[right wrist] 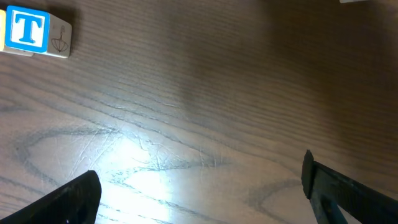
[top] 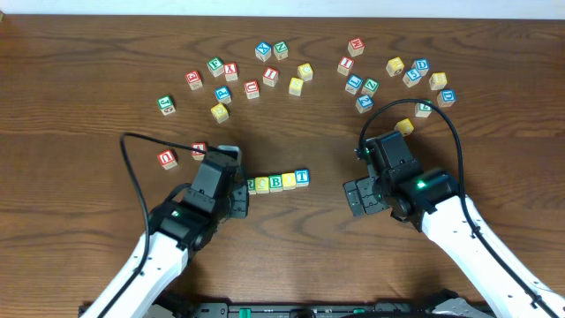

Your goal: Spell out ROBOT

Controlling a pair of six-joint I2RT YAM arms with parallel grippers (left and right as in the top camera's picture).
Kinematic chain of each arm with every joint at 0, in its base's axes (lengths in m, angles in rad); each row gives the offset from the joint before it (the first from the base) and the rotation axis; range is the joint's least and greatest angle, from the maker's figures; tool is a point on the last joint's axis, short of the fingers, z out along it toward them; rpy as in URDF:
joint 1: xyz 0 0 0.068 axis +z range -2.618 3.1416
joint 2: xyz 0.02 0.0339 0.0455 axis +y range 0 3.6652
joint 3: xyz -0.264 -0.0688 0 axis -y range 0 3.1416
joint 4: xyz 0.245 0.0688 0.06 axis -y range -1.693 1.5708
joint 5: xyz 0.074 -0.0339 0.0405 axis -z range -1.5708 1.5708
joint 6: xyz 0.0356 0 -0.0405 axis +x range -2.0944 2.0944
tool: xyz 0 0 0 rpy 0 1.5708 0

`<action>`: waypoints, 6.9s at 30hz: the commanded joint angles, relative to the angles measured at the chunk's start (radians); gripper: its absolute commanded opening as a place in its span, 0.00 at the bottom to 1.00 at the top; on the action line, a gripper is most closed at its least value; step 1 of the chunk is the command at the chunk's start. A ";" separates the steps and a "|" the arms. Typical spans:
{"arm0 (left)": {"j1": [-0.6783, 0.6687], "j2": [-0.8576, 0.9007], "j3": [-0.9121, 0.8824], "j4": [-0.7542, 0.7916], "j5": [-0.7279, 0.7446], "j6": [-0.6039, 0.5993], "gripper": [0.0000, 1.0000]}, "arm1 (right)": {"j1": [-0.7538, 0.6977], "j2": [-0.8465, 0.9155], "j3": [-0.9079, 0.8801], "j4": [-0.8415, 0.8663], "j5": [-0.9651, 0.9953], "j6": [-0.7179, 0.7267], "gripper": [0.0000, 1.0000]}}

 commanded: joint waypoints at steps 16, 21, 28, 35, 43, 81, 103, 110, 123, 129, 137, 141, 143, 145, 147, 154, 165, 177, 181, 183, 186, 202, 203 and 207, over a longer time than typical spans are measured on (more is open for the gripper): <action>-0.001 -0.132 -0.005 0.080 -0.367 0.009 0.65 | -0.001 0.005 -0.006 0.001 0.010 0.012 0.99; -0.001 -0.191 -0.005 0.129 -0.373 0.009 0.86 | -0.001 0.005 -0.006 0.001 0.010 0.011 0.99; -0.001 -0.256 -0.005 0.134 -0.372 0.009 0.90 | -0.001 0.005 -0.006 0.001 0.010 0.012 0.99; 0.001 -0.274 -0.005 0.140 -0.436 0.008 0.90 | -0.002 -0.163 -0.006 -0.031 0.010 0.011 0.99; 0.002 -0.278 -0.005 0.063 -0.462 0.009 0.86 | -0.016 -0.542 -0.006 -0.066 0.084 0.011 0.99; 0.420 -0.966 -0.124 0.212 -0.215 0.009 0.97 | -0.335 -1.256 -0.743 0.919 -0.151 -0.097 0.99; 0.455 -1.094 -0.641 0.828 -0.216 0.084 0.97 | -0.332 -1.283 -0.882 0.918 -0.109 -0.097 0.99; 0.455 -1.101 -0.640 0.496 -0.161 0.087 0.98 | -0.332 -1.283 -0.882 0.762 -0.060 -0.098 0.99; 0.455 -1.100 -0.640 0.373 -0.090 0.058 0.98 | -0.332 -1.283 -0.881 0.747 -0.061 -0.098 0.99; 0.455 -1.096 -0.640 0.373 -0.090 0.058 0.98 | -0.332 -1.283 -0.881 0.748 -0.061 -0.097 0.99; 0.455 -1.096 -0.640 0.373 -0.090 0.058 0.98 | -0.332 -1.283 -0.881 0.748 -0.061 -0.097 0.99; 0.455 -1.096 -0.640 0.373 -0.090 0.058 0.98 | -0.332 -1.283 -0.881 0.748 -0.061 -0.097 0.99; 0.455 -1.096 -0.640 0.373 -0.090 0.058 0.98 | -0.332 -1.283 -0.881 0.748 -0.061 -0.097 0.99; 0.455 -1.096 -0.640 0.373 -0.090 0.058 0.98 | -0.332 -1.283 -0.881 0.748 -0.061 -0.097 0.99; 0.455 -1.096 -0.640 0.373 -0.090 0.058 0.98 | -0.332 -1.283 -0.881 0.748 -0.061 -0.097 0.99; 0.455 -1.096 -0.640 0.373 -0.090 0.058 0.98 | -0.332 -1.283 -0.881 0.748 -0.061 -0.097 0.99; 0.455 -1.096 -0.640 0.373 -0.090 0.058 0.98 | -0.332 -1.282 -0.881 0.748 -0.061 -0.097 0.99; 0.455 -1.096 -0.640 0.373 -0.090 0.058 0.98 | -0.332 -1.282 -0.881 0.748 -0.061 -0.097 0.99; 0.455 -1.096 -0.640 0.373 -0.090 0.058 0.98 | -0.332 -1.282 -0.881 0.748 -0.061 -0.097 0.99; 0.455 -1.096 -0.640 0.373 -0.090 0.058 0.98 | -0.332 -1.282 -0.881 0.748 -0.061 -0.097 0.99; 0.455 -1.096 -0.640 0.373 -0.090 0.058 0.98 | -0.332 -1.282 -0.881 0.748 -0.061 -0.097 0.99; 0.455 -1.096 -0.640 0.373 -0.090 0.058 0.98 | -0.332 -1.281 -0.881 0.748 -0.061 -0.097 0.99; 0.455 -1.096 -0.640 0.373 -0.090 0.058 0.98 | -0.332 -1.281 -0.881 0.749 -0.061 -0.097 0.99; 0.455 -1.096 -0.640 0.373 -0.090 0.058 0.98 | -0.332 -1.281 -0.881 0.748 -0.061 -0.097 0.99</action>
